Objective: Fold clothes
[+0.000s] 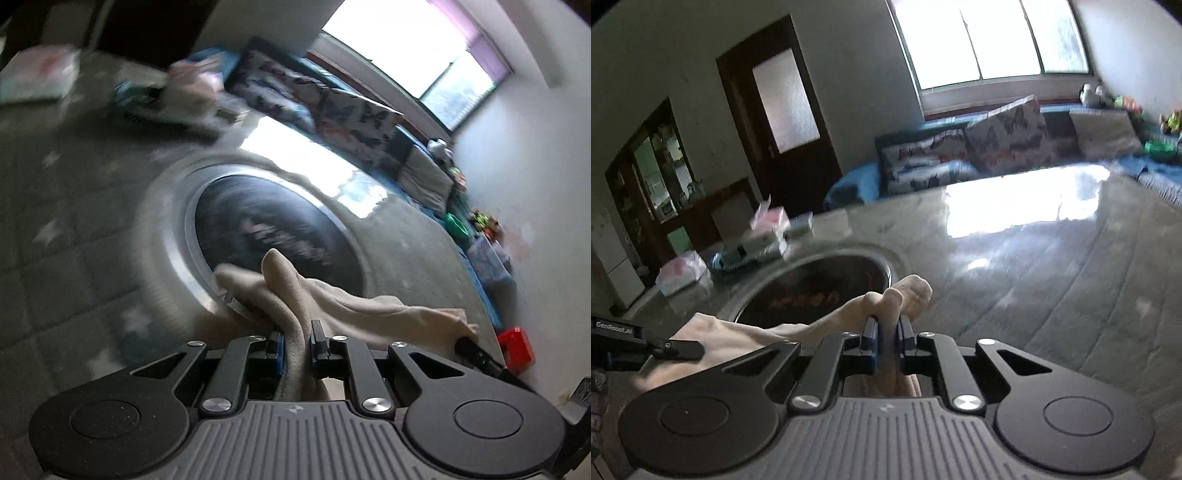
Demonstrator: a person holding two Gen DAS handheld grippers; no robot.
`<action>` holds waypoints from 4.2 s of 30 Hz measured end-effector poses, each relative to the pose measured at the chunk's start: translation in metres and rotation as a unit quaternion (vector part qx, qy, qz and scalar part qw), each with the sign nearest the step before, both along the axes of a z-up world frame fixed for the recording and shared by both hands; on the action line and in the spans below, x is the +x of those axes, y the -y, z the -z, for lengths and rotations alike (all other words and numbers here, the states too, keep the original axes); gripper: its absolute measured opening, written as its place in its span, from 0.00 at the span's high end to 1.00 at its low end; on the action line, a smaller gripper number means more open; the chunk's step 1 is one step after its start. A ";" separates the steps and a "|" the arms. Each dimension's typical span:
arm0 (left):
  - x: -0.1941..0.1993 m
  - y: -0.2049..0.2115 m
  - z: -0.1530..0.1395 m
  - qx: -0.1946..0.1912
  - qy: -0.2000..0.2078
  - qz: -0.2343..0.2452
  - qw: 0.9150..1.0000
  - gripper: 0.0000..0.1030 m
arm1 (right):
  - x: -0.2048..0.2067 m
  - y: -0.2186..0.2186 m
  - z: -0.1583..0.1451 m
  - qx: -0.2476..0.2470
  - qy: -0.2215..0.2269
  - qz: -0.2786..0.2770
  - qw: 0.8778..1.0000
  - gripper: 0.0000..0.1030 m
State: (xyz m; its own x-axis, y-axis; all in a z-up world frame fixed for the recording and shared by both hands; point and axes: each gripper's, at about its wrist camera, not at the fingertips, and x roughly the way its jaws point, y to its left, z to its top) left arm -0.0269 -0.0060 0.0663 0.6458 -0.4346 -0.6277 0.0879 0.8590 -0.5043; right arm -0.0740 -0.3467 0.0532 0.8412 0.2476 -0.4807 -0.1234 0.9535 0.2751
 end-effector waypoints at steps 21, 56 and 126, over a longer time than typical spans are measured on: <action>0.057 0.179 0.010 0.077 0.012 0.137 0.988 0.86 | -0.016 0.122 -0.013 -0.066 -0.011 0.165 0.984 0.92; 0.089 0.235 0.027 0.156 0.049 0.186 0.969 0.71 | 0.058 0.098 0.027 -0.073 -0.069 0.087 0.991 0.80; -0.086 0.119 0.017 0.213 0.106 0.154 0.959 0.00 | -0.120 0.002 0.024 -0.113 -0.044 0.127 0.984 0.00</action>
